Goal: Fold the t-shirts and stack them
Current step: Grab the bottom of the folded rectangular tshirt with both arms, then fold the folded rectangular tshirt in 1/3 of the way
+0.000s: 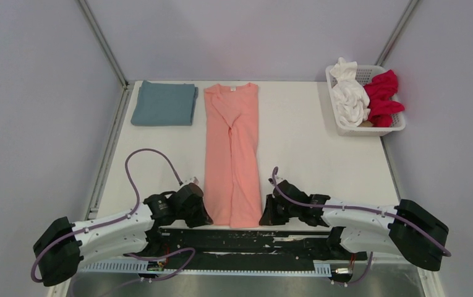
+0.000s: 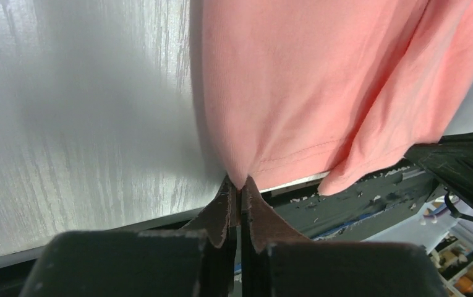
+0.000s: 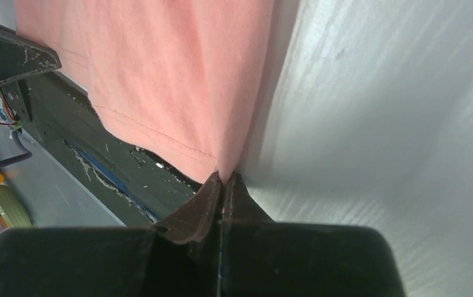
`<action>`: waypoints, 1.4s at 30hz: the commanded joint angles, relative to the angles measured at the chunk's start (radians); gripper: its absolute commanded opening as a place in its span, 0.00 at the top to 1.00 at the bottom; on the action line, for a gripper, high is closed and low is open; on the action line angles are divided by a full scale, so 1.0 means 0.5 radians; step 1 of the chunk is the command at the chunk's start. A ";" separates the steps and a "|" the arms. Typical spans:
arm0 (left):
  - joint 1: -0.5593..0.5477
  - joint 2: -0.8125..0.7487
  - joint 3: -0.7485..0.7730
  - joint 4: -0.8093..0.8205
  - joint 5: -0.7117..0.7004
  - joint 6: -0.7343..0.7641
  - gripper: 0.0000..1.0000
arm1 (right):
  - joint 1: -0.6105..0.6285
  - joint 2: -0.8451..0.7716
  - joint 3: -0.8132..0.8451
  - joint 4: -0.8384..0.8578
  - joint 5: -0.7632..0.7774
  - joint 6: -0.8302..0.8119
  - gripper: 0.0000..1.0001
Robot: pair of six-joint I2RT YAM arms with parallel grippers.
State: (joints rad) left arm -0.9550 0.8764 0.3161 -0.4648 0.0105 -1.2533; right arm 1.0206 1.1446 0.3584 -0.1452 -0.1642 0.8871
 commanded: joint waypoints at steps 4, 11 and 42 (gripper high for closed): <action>-0.049 -0.340 -0.189 -0.187 0.021 -0.122 1.00 | 0.014 -0.307 -0.157 -0.082 -0.100 -0.012 1.00; -0.144 -0.587 -0.235 0.020 0.146 -0.086 1.00 | 0.023 -0.484 -0.197 -0.076 -0.258 0.000 1.00; 1.026 0.897 1.172 0.373 -0.010 0.869 1.00 | -0.914 0.875 1.460 -0.051 -0.154 -0.746 1.00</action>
State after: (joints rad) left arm -0.4931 1.2228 0.8127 -0.3344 -0.0242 -0.9009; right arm 0.6125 1.5131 1.0008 -0.1986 -0.2005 0.5766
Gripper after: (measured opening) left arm 0.010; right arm 0.010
